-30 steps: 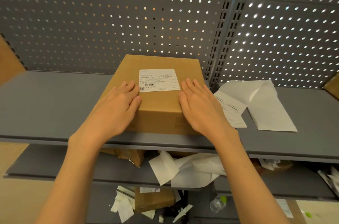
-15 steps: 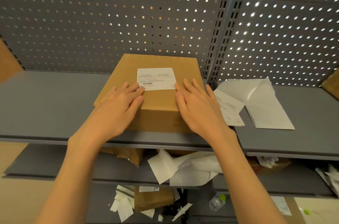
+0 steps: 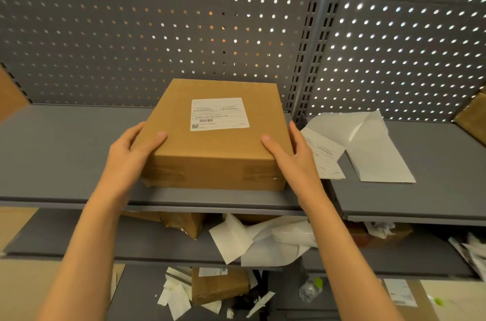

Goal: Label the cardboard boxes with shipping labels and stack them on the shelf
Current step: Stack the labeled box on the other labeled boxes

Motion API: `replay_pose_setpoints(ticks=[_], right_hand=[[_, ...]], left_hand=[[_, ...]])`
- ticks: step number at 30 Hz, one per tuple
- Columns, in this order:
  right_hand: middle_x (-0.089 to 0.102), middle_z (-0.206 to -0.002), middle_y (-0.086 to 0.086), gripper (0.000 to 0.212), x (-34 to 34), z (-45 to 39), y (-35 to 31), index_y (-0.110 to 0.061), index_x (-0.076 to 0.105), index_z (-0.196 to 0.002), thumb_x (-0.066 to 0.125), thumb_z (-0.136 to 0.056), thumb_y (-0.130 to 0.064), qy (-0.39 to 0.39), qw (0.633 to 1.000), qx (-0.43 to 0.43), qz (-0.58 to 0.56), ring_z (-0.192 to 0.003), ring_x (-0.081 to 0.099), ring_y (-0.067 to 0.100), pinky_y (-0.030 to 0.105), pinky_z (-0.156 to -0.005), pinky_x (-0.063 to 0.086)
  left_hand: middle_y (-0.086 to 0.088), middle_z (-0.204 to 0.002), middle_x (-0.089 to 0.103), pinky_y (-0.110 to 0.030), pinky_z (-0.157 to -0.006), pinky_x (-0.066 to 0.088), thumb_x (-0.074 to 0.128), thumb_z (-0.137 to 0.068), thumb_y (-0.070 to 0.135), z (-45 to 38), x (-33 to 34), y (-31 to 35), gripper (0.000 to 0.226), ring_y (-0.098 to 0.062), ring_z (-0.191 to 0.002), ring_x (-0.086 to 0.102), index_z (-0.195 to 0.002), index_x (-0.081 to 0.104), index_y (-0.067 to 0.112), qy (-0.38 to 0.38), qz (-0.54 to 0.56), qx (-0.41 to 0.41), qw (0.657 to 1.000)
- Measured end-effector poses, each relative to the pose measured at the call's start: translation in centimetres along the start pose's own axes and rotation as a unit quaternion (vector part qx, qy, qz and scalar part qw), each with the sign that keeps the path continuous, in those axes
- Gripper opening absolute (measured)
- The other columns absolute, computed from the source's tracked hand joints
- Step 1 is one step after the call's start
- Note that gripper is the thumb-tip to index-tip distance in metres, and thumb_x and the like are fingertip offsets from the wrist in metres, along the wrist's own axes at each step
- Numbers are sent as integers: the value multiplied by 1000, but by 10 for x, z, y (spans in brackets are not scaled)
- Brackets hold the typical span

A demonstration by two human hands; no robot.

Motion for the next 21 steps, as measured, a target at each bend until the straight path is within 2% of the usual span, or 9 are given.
replay_pose_setpoints(ticks=[3, 6, 9, 11, 13, 15, 17, 19, 21], right_hand=[[37, -143, -10, 81, 2, 4, 7, -35, 20, -148, 65, -82, -45, 0, 998, 30, -62, -117, 39, 4, 23, -91, 35], [39, -142, -10, 78, 5, 8, 11, -36, 21, -148, 65, -83, -41, -7, 992, 47, -113, -120, 43, 8, 17, -82, 38], [41, -140, -9, 76, 7, 10, 13, -36, 21, -147, 64, -84, -39, -1, 991, 38, -130, -119, 44, 8, 11, -76, 39], [41, -140, -9, 75, 8, 9, 12, -35, 22, -147, 64, -85, -38, 5, 990, 34, -138, -119, 44, 9, 10, -76, 38], [44, -137, -9, 74, 6, 10, 9, -33, 24, -148, 63, -86, -38, 9, 989, 26, -147, -115, 48, 6, 11, -74, 40], [50, -125, -16, 73, 2, 10, 5, -31, 25, -148, 63, -86, -37, 14, 987, 15, -160, -106, 50, -4, 12, -72, 42], [51, -117, -22, 72, -3, 10, -1, -30, 27, -148, 63, -86, -36, 21, 985, 2, -170, -104, 49, -8, 12, -75, 43], [53, -121, -17, 70, -9, 10, -9, -29, 30, -147, 63, -86, -36, 28, 984, -10, -176, -105, 50, -6, 13, -78, 43], [53, -128, -10, 68, -16, 12, -19, -29, 31, -146, 62, -86, -36, 34, 983, -20, -179, -105, 51, -4, 12, -75, 44]], left_hand=[[10, -121, 62, -28, -86, 40, 71, -57, 59, 2, 1, -9, 76, -10, -112, 55, -125, 57, 27, -21, 91, -49, 994], [10, -119, 63, -32, -98, 40, 72, -52, 57, 2, 2, -13, 78, -11, -114, 55, -122, 57, 27, -39, 139, -64, 988], [11, -115, 64, -29, -92, 41, 72, -49, 54, 6, 6, -12, 77, -9, -109, 56, -120, 57, 27, -36, 156, -54, 986], [13, -113, 64, -26, -85, 41, 71, -49, 54, 8, 8, -8, 79, -6, -107, 56, -122, 57, 28, -28, 158, -45, 986], [13, -116, 63, -26, -86, 41, 71, -50, 55, 10, 9, -4, 80, -6, -109, 55, -124, 56, 28, -20, 156, -36, 987], [11, -119, 62, -28, -90, 41, 72, -53, 55, 11, 9, 0, 78, -8, -111, 55, -125, 56, 28, -14, 159, -26, 987], [11, -120, 62, -27, -87, 41, 72, -60, 51, 14, 10, 7, 71, -8, -111, 55, -125, 55, 28, -7, 165, -14, 986], [10, -118, 62, -25, -78, 42, 68, -65, 46, 16, 13, 16, 66, -7, -106, 56, -127, 54, 25, 1, 173, 1, 985], [9, -116, 61, -24, -72, 41, 67, -66, 46, 19, 15, 26, 67, -6, -102, 56, -127, 53, 24, 11, 181, 14, 983]])
Point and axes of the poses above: each hand's wrist, its own z-axis away from the middle knuckle, its own x-axis out of the palm, y = z × x, the point moved 1 cm from there along -z, towards the middle knuckle
